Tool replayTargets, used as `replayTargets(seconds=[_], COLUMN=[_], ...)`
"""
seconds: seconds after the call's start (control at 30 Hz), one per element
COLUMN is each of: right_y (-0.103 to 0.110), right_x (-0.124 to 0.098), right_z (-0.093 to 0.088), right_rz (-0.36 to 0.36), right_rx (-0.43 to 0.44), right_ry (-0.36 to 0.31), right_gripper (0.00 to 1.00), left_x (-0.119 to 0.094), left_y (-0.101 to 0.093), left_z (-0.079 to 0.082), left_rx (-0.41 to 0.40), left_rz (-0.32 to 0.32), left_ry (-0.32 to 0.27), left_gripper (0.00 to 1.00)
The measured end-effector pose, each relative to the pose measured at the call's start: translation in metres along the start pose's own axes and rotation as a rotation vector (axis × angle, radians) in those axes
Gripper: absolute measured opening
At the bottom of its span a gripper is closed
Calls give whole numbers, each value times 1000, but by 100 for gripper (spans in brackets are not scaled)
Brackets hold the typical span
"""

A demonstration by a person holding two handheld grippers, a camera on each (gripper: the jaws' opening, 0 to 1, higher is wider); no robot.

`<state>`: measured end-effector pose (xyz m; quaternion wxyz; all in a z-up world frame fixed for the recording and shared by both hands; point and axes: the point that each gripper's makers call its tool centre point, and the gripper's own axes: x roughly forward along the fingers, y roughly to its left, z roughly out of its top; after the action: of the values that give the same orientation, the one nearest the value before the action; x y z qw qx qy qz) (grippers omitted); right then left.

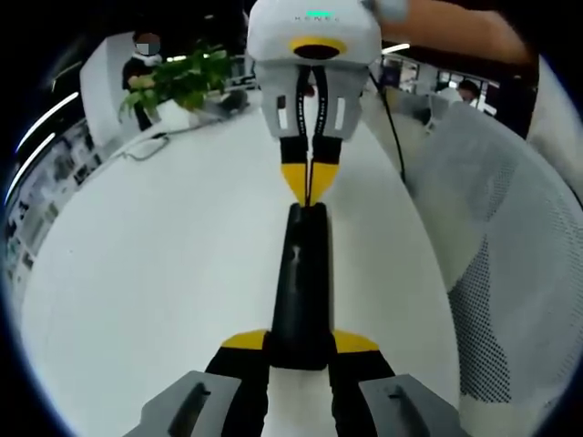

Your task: Press the specified remote control buttons in sequence, fully releasing each button before pressing the next.

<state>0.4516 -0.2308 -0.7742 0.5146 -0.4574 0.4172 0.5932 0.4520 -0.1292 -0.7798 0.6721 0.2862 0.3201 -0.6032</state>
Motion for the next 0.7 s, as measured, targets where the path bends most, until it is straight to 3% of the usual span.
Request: replayTargets(seconds=[0.7], right_y=[-1], right_x=[-1], right_z=[-1], right_rz=[-7], right_rx=[27], right_ry=[-12], right_gripper=[0], left_x=[1], left_y=[0], left_z=[-1], left_rx=[4], left_rz=[-1], left_ry=[-9], left_gripper=[24])
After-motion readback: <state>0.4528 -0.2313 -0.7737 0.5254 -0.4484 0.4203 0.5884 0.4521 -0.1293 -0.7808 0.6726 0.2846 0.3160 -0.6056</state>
